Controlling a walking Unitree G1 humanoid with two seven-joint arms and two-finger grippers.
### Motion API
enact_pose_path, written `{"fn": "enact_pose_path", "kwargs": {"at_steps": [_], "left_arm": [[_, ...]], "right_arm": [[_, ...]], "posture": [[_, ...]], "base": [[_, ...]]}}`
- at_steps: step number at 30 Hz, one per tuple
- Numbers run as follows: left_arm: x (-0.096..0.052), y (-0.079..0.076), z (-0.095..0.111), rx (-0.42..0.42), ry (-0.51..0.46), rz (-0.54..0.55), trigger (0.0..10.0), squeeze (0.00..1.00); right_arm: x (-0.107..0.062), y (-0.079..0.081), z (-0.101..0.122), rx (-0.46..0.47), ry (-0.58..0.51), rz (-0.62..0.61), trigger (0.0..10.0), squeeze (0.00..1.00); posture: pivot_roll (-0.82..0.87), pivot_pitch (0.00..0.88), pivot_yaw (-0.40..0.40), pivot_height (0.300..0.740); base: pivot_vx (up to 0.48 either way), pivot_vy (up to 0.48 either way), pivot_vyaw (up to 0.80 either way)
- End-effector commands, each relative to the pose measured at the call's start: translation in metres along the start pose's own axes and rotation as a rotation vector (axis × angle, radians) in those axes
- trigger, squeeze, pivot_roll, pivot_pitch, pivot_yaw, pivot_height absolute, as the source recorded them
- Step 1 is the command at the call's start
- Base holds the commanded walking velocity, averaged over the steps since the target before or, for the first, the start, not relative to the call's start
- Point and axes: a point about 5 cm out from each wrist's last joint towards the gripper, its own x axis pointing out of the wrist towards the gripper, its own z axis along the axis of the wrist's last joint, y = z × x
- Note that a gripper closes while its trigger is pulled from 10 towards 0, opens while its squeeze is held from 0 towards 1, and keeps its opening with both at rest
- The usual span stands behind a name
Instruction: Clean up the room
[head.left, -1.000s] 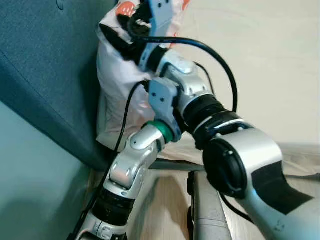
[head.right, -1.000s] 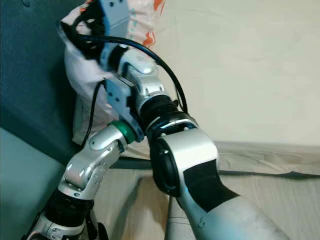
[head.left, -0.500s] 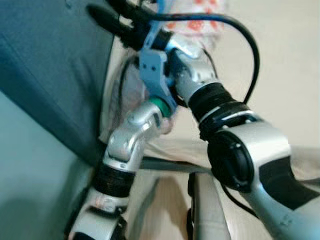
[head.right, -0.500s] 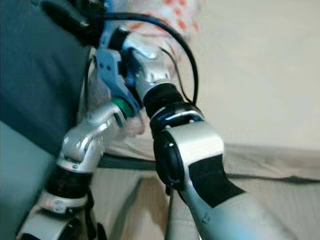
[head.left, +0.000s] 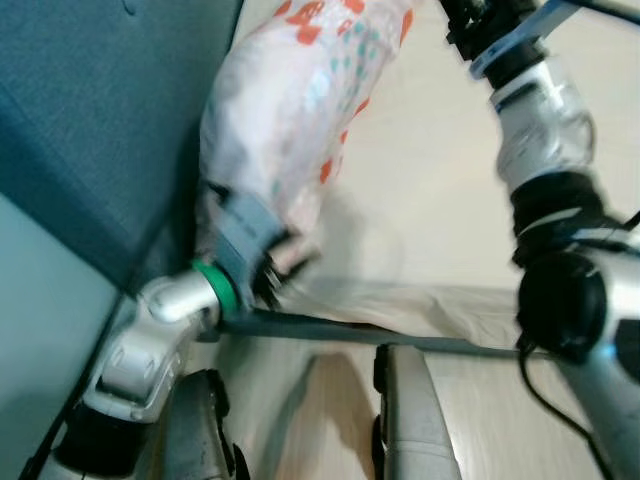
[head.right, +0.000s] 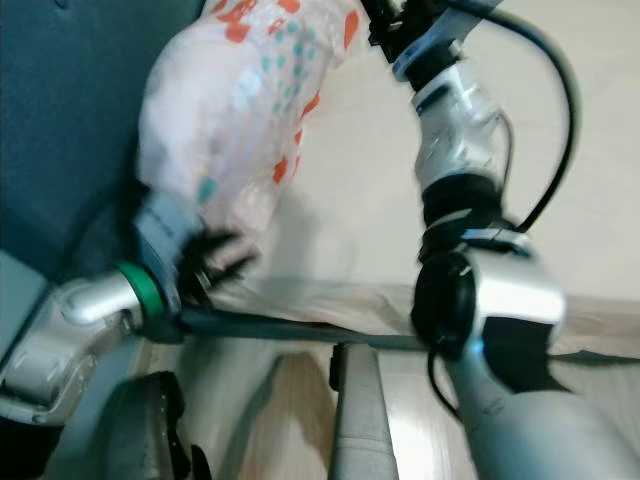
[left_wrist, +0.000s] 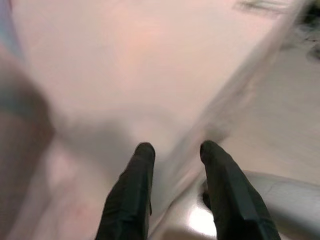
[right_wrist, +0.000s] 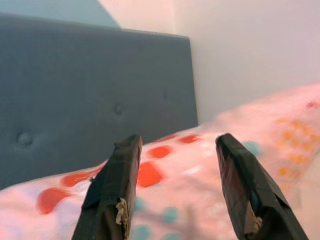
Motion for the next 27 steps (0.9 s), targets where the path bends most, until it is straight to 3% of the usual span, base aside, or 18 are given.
{"fn": "enact_pose_path", "kwargs": {"at_steps": [1, 2, 3, 4, 5, 7, 10, 14, 16, 18, 19, 22, 25, 26, 27], "left_arm": [[-0.010, -0.015, -0.018, -0.040, 0.067, -0.089, 10.0, 0.00], [-0.010, -0.015, -0.018, -0.040, 0.067, -0.089, 10.0, 0.00], [-0.009, -0.018, -0.024, -0.059, 0.081, -0.083, 10.0, 0.00], [-0.009, -0.018, -0.024, -0.059, 0.081, -0.083, 10.0, 0.00], [-0.006, -0.015, -0.026, -0.076, 0.076, -0.046, 10.0, 0.00], [0.004, 0.002, -0.020, -0.118, 0.028, 0.100, 10.0, 0.00], [0.004, 0.011, -0.015, -0.135, 0.001, 0.145, 10.0, 0.00], [-0.005, 0.034, 0.005, -0.137, -0.085, 0.235, 10.0, 0.00], [-0.008, 0.042, 0.009, -0.115, -0.104, 0.297, 10.0, 0.00], [-0.006, 0.055, 0.007, -0.048, -0.071, 0.430, 10.0, 0.00], [-0.006, 0.055, 0.007, -0.048, -0.071, 0.430, 10.0, 0.00], [-0.006, 0.079, -0.004, 0.050, 0.011, 0.652, 10.0, 0.00], [-0.006, 0.079, -0.004, 0.050, 0.011, 0.652, 10.0, 0.00], [-0.007, 0.085, -0.007, 0.087, 0.041, 0.704, 10.0, 0.00], [-0.011, 0.100, -0.015, 0.182, 0.132, 0.833, 10.0, 0.00]], "right_arm": [[-0.018, -0.014, -0.004, -0.028, 0.013, -0.044, 10.0, 0.00], [-0.018, -0.014, -0.004, -0.028, 0.013, -0.044, 10.0, 0.00], [-0.033, -0.021, -0.011, -0.034, 0.032, -0.078, 10.0, 0.00], [-0.033, -0.021, -0.011, -0.034, 0.032, -0.078, 10.0, 0.00], [-0.045, -0.026, -0.017, -0.037, 0.046, -0.113, 10.0, 0.00], [-0.068, -0.028, -0.032, -0.055, 0.086, -0.156, 10.0, 0.00], [-0.078, -0.026, -0.037, -0.065, 0.103, -0.166, 10.0, 0.00], [-0.118, -0.027, -0.056, -0.106, 0.188, -0.253, 10.0, 0.00], [-0.137, -0.026, -0.066, -0.110, 0.238, -0.301, 10.0, 0.00], [-0.155, -0.017, -0.077, -0.062, 0.277, -0.329, 10.0, 0.00], [-0.155, -0.017, -0.077, -0.062, 0.277, -0.329, 10.0, 0.00], [-0.179, 0.005, -0.094, 0.012, 0.356, -0.317, 10.0, 0.00], [-0.179, 0.005, -0.094, 0.012, 0.356, -0.317, 10.0, 0.00], [-0.187, 0.012, -0.099, 0.031, 0.383, -0.315, 10.0, 0.00], [-0.203, 0.023, -0.111, 0.062, 0.436, -0.322, 10.0, 0.00]], "posture": [[-0.03, 0.160, 0.033, 0.536], [-0.03, 0.160, 0.033, 0.536], [-0.03, 0.157, 0.035, 0.536], [-0.03, 0.157, 0.035, 0.536], [-0.04, 0.154, 0.038, 0.536], [-0.05, 0.148, 0.038, 0.536], [-0.05, 0.147, 0.037, 0.536], [-0.06, 0.142, 0.037, 0.536], [-0.07, 0.142, 0.035, 0.536], [-0.07, 0.140, 0.035, 0.536], [-0.07, 0.140, 0.035, 0.536], [-0.08, 0.139, 0.029, 0.536], [-0.08, 0.139, 0.029, 0.536], [-0.08, 0.139, 0.029, 0.536], [-0.08, 0.142, 0.027, 0.536]], "base": [[0.000, 0.000, 0.00], [0.000, 0.000, 0.00], [0.000, 0.000, 0.00], [0.000, 0.000, 0.00], [0.000, 0.000, 0.00], [0.000, 0.000, 0.00], [0.000, 0.000, 0.00], [0.000, 0.000, 0.00], [0.000, 0.000, 0.00], [0.000, 0.000, 0.00], [0.000, 0.000, 0.00], [0.000, 0.000, 0.00], [0.000, 0.000, 0.00], [0.000, 0.000, 0.00], [0.000, 0.000, 0.00]]}}
